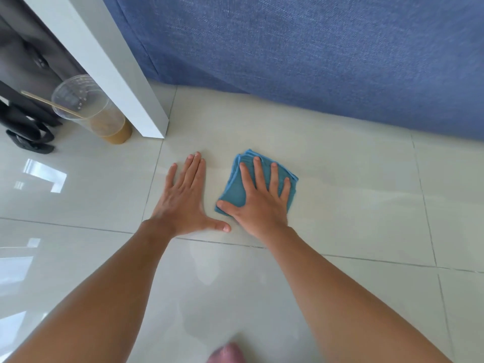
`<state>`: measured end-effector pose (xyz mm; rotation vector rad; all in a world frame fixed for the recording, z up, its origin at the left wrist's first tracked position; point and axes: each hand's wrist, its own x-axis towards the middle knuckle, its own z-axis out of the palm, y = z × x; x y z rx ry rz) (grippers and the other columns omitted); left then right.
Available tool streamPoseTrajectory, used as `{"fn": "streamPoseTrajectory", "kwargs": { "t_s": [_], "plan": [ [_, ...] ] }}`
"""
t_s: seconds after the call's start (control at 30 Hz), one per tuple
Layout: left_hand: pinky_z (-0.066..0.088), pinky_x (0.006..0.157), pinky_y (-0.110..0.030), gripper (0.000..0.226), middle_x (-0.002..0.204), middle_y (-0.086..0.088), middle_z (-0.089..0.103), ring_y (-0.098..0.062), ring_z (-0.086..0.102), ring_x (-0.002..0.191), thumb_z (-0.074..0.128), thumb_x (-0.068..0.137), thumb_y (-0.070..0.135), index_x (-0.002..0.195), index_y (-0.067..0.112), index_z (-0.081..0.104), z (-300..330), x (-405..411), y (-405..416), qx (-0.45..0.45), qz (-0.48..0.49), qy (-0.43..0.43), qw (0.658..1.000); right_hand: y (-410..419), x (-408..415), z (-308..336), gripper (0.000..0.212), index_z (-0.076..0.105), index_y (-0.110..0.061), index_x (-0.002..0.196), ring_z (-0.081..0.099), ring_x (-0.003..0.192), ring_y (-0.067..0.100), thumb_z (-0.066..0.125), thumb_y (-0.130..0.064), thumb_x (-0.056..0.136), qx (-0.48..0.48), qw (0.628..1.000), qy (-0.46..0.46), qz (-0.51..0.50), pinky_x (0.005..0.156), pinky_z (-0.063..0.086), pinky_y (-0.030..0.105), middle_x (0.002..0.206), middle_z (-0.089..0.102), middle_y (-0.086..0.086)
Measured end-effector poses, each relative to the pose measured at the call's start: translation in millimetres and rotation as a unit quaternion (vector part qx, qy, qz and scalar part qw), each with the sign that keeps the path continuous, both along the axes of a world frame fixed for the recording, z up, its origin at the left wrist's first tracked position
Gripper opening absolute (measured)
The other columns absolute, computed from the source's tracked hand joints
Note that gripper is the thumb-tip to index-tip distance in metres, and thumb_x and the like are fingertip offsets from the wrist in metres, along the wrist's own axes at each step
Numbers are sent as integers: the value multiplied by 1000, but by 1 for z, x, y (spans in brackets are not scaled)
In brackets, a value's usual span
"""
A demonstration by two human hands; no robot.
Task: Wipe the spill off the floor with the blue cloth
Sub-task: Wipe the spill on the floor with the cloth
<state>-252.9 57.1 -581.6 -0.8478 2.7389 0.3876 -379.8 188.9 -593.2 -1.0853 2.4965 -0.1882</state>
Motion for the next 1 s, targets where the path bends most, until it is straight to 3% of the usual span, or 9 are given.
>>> {"fn": "streamPoseTrajectory", "kwargs": {
  "t_s": [0.23, 0.43, 0.63, 0.73, 0.87, 1.0],
  "plan": [
    [-8, 125, -48, 165, 167, -7, -23, -16, -25, 153, 49, 41, 103, 157, 8, -18, 1, -1, -2, 10, 3, -2, 1000, -53, -36, 3, 104, 0, -39, 161, -21, 156, 28, 40, -87, 79, -6, 996, -24, -86, 122, -17, 55, 171, -16, -9],
    [-9, 125, -47, 164, 167, -5, -23, -16, -25, 153, 48, 41, 103, 158, 8, -16, 2, 0, -1, 6, 5, 0, 1000, -19, -67, 5, 96, -2, -39, 161, -20, 156, 25, 35, -84, 85, 12, 1000, -9, -18, 124, -11, 54, 170, -17, -11],
    [-8, 125, -49, 164, 168, -6, -22, -16, -24, 153, 45, 40, 105, 158, 8, -15, 3, 0, 0, 3, 2, 3, 1000, -4, -48, 6, 103, -6, -38, 161, -25, 155, 31, 35, -88, 81, 30, 1000, 0, 0, 122, -14, 58, 170, -22, -7],
    [-9, 125, -50, 164, 167, -7, -23, -17, -26, 153, 46, 40, 104, 158, 9, -16, 3, 0, 0, 8, -7, -3, 1000, -8, -48, 7, 106, -7, -39, 161, -28, 153, 31, 41, -87, 79, 33, 999, -23, -5, 121, -16, 59, 169, -25, -7],
    [-13, 124, -48, 164, 165, -8, -29, -18, -32, 150, 52, 40, 102, 157, 13, -21, 6, 4, -4, 23, -35, -5, 999, 10, -64, 13, 110, -6, -46, 159, -28, 154, 25, 58, -80, 76, 40, 995, -60, 71, 122, -15, 54, 168, -25, -14],
    [-5, 127, -44, 163, 167, -11, -22, -20, -24, 153, 48, 42, 104, 159, 5, -9, 5, 11, -1, 0, -18, 12, 1000, 25, -59, 16, 117, -9, -49, 158, -33, 152, 23, 65, -79, 71, 57, 988, -72, 124, 121, -18, 53, 166, -29, -16]
  ]
}}
